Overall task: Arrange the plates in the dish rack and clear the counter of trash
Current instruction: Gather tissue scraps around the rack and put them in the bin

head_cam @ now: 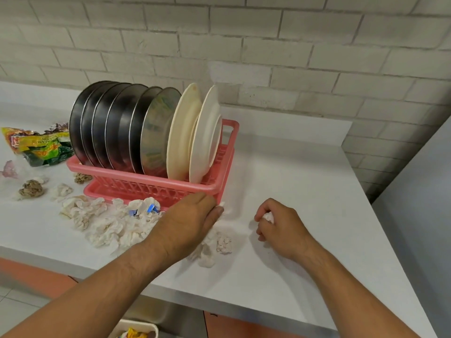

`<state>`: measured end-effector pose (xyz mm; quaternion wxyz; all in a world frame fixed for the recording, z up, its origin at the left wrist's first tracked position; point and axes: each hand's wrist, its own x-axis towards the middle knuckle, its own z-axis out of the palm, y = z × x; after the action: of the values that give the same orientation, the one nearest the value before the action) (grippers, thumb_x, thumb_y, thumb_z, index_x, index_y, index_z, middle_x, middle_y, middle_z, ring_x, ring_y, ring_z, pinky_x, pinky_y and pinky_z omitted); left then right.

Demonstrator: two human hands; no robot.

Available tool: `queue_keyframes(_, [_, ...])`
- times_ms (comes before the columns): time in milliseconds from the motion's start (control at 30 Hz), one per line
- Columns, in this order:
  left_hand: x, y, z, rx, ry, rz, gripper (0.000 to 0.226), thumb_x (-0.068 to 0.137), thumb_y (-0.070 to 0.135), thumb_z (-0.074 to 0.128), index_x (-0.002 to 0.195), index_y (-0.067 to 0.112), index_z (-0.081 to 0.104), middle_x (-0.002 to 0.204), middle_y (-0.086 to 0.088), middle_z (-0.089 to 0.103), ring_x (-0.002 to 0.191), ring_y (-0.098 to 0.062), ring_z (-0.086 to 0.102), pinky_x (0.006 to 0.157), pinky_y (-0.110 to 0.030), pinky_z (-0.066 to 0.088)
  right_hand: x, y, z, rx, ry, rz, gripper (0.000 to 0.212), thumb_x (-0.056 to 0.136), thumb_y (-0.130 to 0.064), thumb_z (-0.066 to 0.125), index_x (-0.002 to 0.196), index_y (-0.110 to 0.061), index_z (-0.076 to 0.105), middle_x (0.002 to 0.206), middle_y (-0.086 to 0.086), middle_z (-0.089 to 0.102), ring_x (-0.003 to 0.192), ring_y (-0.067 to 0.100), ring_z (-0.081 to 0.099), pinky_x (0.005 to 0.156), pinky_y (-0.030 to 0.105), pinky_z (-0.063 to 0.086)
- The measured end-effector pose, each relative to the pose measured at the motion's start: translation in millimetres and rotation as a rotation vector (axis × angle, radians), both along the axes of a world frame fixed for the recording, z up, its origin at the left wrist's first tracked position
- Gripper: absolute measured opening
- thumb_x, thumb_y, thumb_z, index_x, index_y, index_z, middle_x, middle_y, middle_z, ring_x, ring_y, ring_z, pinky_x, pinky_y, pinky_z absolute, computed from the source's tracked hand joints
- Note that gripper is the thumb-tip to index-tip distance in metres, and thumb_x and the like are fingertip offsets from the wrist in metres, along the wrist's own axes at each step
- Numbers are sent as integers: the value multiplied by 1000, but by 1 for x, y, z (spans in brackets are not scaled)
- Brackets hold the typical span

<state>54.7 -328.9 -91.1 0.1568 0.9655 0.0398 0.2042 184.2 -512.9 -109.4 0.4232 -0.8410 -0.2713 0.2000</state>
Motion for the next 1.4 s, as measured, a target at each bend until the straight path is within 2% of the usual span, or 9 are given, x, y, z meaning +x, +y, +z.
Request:
queue_keyframes(167, [3, -6, 16, -100, 19, 52, 21, 99, 36, 40, 96, 17, 50, 81, 0, 61, 74, -24, 55, 66, -35, 43, -12, 4, 11, 56, -172, -26, 6, 97, -28, 54, 93, -25, 57, 89, -11, 63, 74, 5, 58, 61, 13, 40])
queue_keyframes(333, [0, 0, 17, -130, -57, -40, 38, 94, 38, 34, 119, 23, 59, 104, -1, 71, 93, -24, 64, 81, -38, 53, -36, 14, 15, 31, -213, -96, 29, 92, -43, 59, 75, -20, 58, 64, -9, 56, 57, 5, 49, 56, 18, 37])
queue_keyframes(533, [-7, 21, 25, -244, -35, -99, 62, 87, 70, 32, 83, 17, 63, 76, 11, 53, 72, -7, 49, 67, -28, 41, -79, 32, 19, -51, -253, -162, 48, 94, -56, 42, 70, -17, 59, 69, -1, 64, 66, 13, 59, 65, 29, 48])
queue_keyframes(633, [-19, 33, 32, -251, 11, -108, 52, 69, 73, 58, 92, 28, 51, 85, 19, 43, 77, -3, 46, 65, -15, 35, -96, 43, 21, -70, -262, -231, 50, 96, -54, 40, 70, -17, 59, 66, -1, 62, 63, 14, 56, 64, 29, 47])
queue_keyframes(767, [-33, 57, 25, -237, 125, -190, 56, 67, 56, 77, 100, 28, 42, 101, 13, 43, 90, -8, 46, 72, -17, 38, -119, 57, 20, -75, -296, -347, 45, 95, -52, 44, 63, -22, 56, 59, -6, 58, 60, 9, 55, 57, 21, 41])
queue_keyframes(933, [-44, 80, 16, -224, 88, -318, 21, 89, 42, 62, 90, 24, 51, 94, 11, 52, 88, -9, 50, 75, -19, 36, -151, 71, 18, -86, -296, -437, 45, 94, -51, 45, 66, -19, 60, 64, -2, 63, 64, 11, 58, 61, 23, 44])
queue_keyframes(1100, [-57, 99, 25, -415, 183, -363, 46, 86, 52, 60, 67, 10, 60, 65, -2, 61, 55, -14, 57, 52, -33, 52, -177, 90, 31, -84, -210, -486, 41, 95, -49, 49, 71, -18, 62, 64, -1, 64, 55, 14, 61, 58, 30, 53])
queue_keyframes(1267, [-81, 113, 25, -393, 128, -395, 31, 86, 50, 59, 76, 25, 73, 71, 12, 68, 67, -4, 59, 64, -21, 45, -202, 109, 38, -119, -254, -451, 43, 96, -48, 47, 72, -16, 63, 68, 1, 66, 60, 17, 61, 67, 36, 54])
queue_keyframes(1400, [-116, 119, 25, -308, 117, -324, 47, 89, 56, 50, 50, 30, 50, 50, 15, 45, 52, -5, 46, 53, -22, 30, -235, 120, 37, -133, -304, -418, 55, 98, -53, 35, 65, -14, 56, 67, 0, 61, 66, 18, 58, 68, 36, 49])
